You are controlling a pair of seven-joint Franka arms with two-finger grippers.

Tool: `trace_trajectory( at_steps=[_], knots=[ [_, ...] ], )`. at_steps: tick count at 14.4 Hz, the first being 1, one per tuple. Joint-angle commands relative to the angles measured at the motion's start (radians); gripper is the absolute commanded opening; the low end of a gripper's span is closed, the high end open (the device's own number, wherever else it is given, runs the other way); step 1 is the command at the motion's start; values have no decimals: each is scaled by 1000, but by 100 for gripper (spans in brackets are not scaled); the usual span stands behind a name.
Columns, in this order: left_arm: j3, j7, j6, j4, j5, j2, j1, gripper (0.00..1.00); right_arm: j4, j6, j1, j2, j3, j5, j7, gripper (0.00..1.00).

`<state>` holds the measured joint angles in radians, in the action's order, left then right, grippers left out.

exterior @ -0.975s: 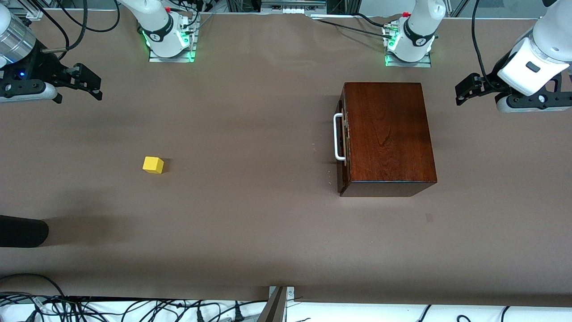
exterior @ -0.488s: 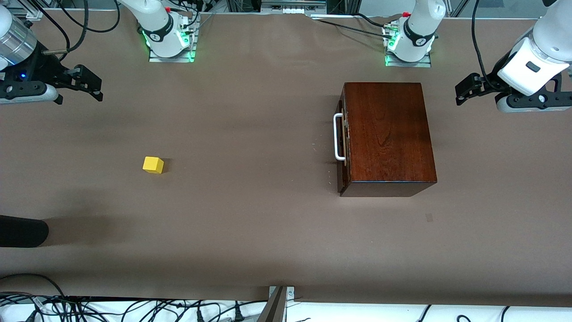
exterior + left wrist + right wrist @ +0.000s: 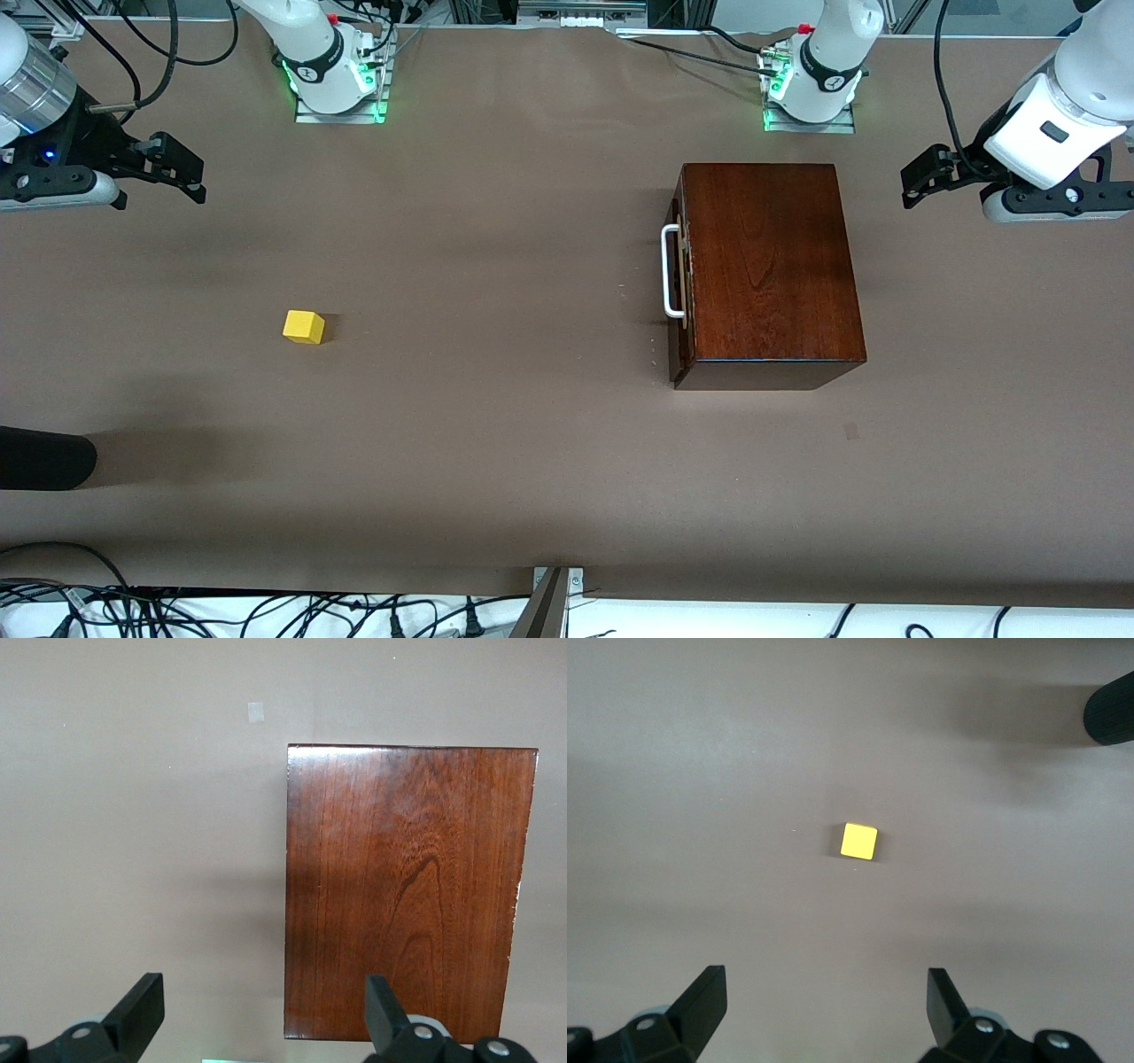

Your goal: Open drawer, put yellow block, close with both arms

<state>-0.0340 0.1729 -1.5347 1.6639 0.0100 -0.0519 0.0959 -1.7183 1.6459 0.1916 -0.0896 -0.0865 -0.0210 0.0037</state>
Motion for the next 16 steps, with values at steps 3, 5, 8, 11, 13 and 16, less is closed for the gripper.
trace_trajectory(
  at_steps=[3,5,8,11,13,16],
  knots=[
    [-4,-3,8,-27,-9,9,-2,100,-12,20,3,-7,2,-8,-2,100],
    [-3,-3,8,-27,-9,9,-2,100,-12,26,3,-4,2,-10,-2,100],
    [-4,-3,8,-27,-9,9,-2,100,-14,26,3,-4,2,-10,-1,100],
    [-4,-1,10,-27,-9,9,-2,100,-12,26,3,-1,1,-14,-2,100],
    [-4,-3,10,-27,-9,9,-2,100,-12,26,3,-1,1,-14,4,100],
    [-4,-3,8,-27,-9,11,-2,100,-9,26,3,1,1,-16,10,100]
  ],
)
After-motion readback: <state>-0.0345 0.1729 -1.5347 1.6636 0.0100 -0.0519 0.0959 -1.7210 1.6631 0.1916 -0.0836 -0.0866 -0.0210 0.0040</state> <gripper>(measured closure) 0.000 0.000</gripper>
